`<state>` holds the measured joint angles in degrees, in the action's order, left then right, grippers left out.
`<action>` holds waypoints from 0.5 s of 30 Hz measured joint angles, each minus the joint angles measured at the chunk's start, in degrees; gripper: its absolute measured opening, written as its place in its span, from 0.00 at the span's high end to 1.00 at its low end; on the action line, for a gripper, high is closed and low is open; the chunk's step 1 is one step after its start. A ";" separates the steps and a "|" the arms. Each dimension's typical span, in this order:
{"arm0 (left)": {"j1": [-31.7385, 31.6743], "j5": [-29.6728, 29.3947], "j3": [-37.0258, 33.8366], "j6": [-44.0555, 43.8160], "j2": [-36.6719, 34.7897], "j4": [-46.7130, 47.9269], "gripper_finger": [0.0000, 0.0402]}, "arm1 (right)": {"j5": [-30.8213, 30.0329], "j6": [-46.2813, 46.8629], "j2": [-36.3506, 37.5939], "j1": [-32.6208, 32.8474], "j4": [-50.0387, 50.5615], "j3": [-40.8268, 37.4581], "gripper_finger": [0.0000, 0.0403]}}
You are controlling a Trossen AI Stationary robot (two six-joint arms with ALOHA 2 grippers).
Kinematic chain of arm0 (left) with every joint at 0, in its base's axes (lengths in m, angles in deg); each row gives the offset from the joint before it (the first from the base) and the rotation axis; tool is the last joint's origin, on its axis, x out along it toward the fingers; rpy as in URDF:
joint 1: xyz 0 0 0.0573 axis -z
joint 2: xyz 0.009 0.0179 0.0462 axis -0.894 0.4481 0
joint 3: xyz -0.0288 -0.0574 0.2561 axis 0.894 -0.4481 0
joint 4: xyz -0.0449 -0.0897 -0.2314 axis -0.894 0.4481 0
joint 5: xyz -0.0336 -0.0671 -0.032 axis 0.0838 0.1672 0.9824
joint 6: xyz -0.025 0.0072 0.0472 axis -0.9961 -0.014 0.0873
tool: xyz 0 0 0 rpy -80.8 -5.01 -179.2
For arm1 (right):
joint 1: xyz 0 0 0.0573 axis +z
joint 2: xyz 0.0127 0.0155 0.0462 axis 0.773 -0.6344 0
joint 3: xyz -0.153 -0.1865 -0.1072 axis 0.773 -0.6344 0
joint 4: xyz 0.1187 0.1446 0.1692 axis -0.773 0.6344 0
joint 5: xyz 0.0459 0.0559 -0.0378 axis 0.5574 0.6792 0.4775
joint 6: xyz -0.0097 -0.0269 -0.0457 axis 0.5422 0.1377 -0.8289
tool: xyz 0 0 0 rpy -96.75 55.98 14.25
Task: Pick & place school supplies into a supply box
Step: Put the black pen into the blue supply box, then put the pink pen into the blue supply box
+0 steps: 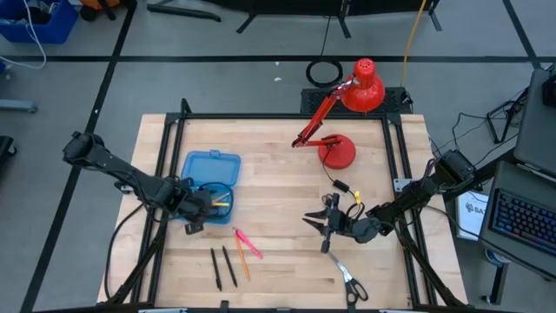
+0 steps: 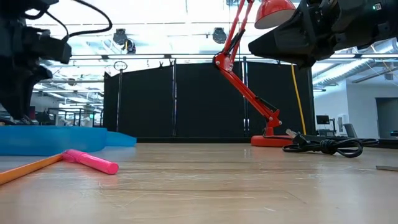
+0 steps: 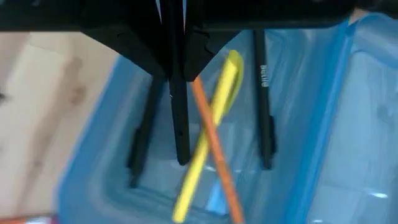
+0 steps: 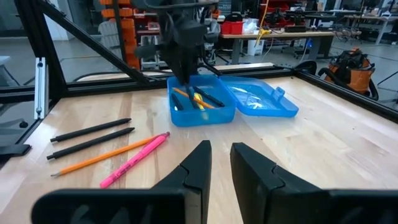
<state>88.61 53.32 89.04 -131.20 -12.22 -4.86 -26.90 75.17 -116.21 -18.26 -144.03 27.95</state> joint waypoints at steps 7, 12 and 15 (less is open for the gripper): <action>0.00 -2.69 -0.71 -1.28 0.04 0.08 0.70 | 0.02 0.02 0.00 -0.01 0.22 0.00 0.88; 0.01 -3.26 -0.71 -2.28 -0.15 0.11 0.66 | 0.06 1.03 0.00 -0.01 0.16 0.00 0.88; 0.48 -5.21 -0.71 -2.81 -0.91 0.03 0.67 | 0.83 3.21 0.00 -0.65 0.40 0.00 0.88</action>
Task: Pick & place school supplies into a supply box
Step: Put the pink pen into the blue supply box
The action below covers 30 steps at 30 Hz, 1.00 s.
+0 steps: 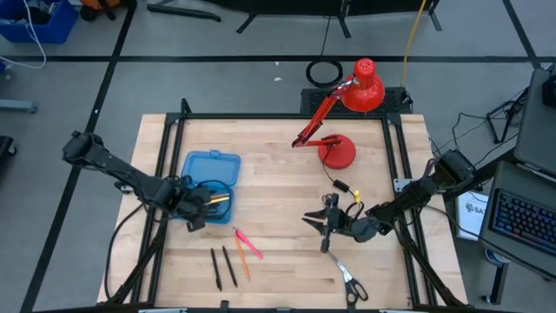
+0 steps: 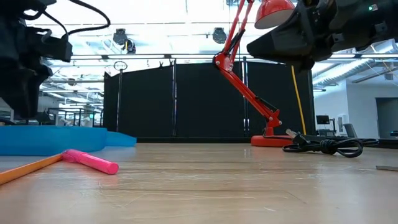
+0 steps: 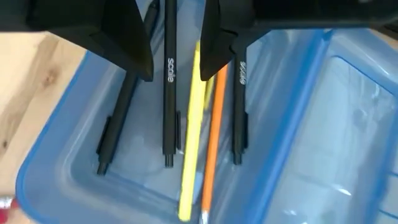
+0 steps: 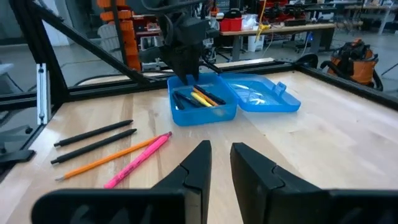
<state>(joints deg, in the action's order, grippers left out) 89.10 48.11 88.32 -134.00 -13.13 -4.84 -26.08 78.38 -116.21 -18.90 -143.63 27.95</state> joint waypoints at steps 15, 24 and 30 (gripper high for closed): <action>5.01 -23.51 0.04 -5.53 -11.03 -5.04 0.74 | 9.95 2.66 0.00 -5.32 0.12 0.02 0.88; 13.06 -46.06 0.07 6.56 -11.27 -25.55 0.74 | 19.01 2.82 -1.92 -9.00 -1.22 4.01 0.88; 15.93 -47.69 0.09 22.60 -8.74 -40.64 0.74 | 24.12 1.88 -10.34 -11.77 0.18 13.39 0.88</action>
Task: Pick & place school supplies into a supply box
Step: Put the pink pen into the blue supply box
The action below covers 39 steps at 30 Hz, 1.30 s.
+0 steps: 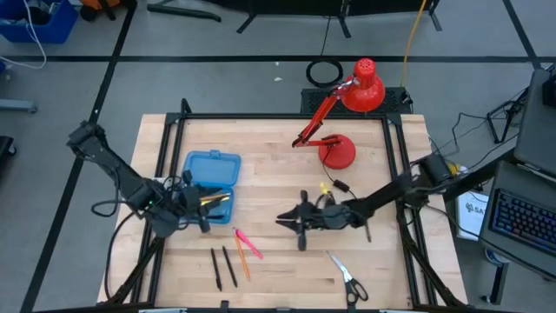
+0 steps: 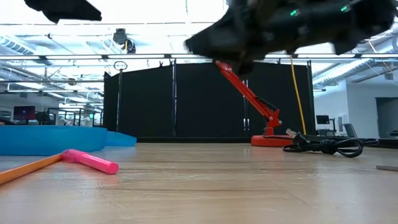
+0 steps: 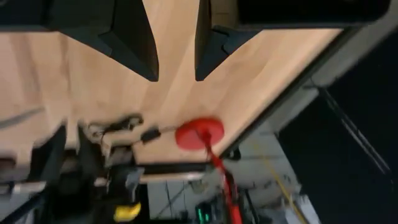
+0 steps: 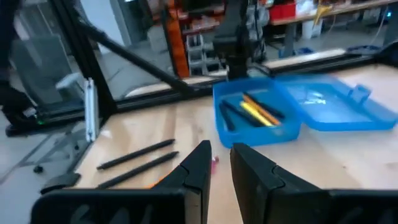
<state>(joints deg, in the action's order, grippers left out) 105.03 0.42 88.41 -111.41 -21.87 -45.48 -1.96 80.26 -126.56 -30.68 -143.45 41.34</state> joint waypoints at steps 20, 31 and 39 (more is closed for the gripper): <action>3.02 -2.26 0.02 4.26 2.51 0.19 0.74 | 0.34 2.73 -20.81 -0.68 24.16 28.05 0.88; 2.34 -7.43 0.02 9.17 2.27 -2.12 0.74 | 1.94 7.09 -22.36 2.64 27.49 29.95 0.68; 0.88 -6.31 0.02 7.51 2.13 -1.67 0.74 | -1.06 8.11 -26.72 4.43 26.53 31.18 0.46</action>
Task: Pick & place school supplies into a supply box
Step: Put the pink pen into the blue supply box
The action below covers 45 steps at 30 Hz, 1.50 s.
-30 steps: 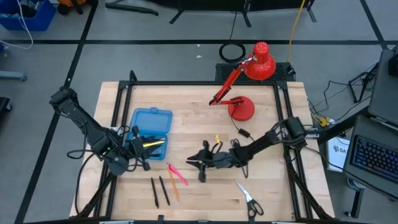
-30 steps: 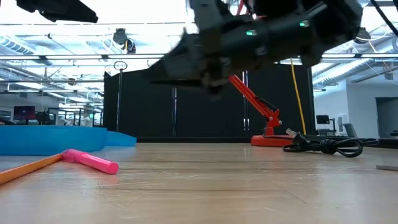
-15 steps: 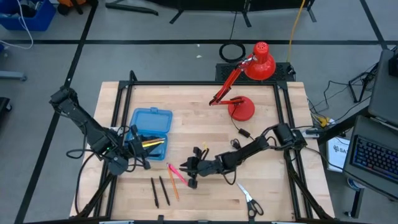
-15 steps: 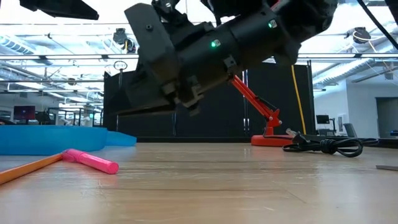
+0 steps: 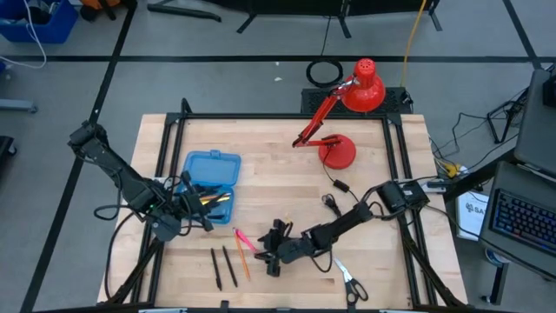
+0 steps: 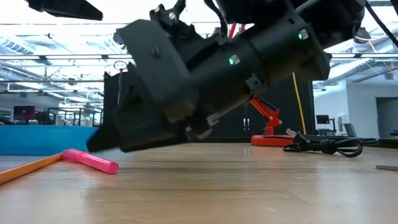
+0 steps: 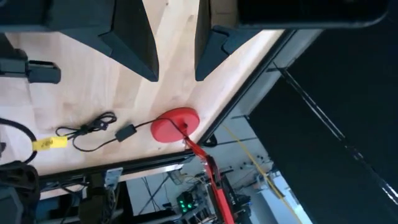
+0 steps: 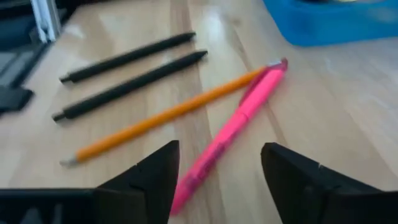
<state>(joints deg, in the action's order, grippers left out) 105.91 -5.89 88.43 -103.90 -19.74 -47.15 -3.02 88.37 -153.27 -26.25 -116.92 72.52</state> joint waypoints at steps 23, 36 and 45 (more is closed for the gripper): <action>0.32 7.97 -0.04 -9.71 0.15 2.07 0.74 | -6.36 3.46 -4.58 0.93 6.07 4.24 0.59; 1.46 8.53 -0.04 -11.56 0.17 2.69 0.74 | -9.07 5.80 -4.67 0.49 -1.14 -0.85 0.72; 1.44 6.55 -0.04 -9.87 0.17 2.72 0.74 | -9.29 9.03 -4.68 -0.47 -1.35 -4.18 0.77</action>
<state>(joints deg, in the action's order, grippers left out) 107.35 0.66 88.39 -113.77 -19.57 -44.43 -12.31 97.39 -157.95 -26.73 -118.27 68.34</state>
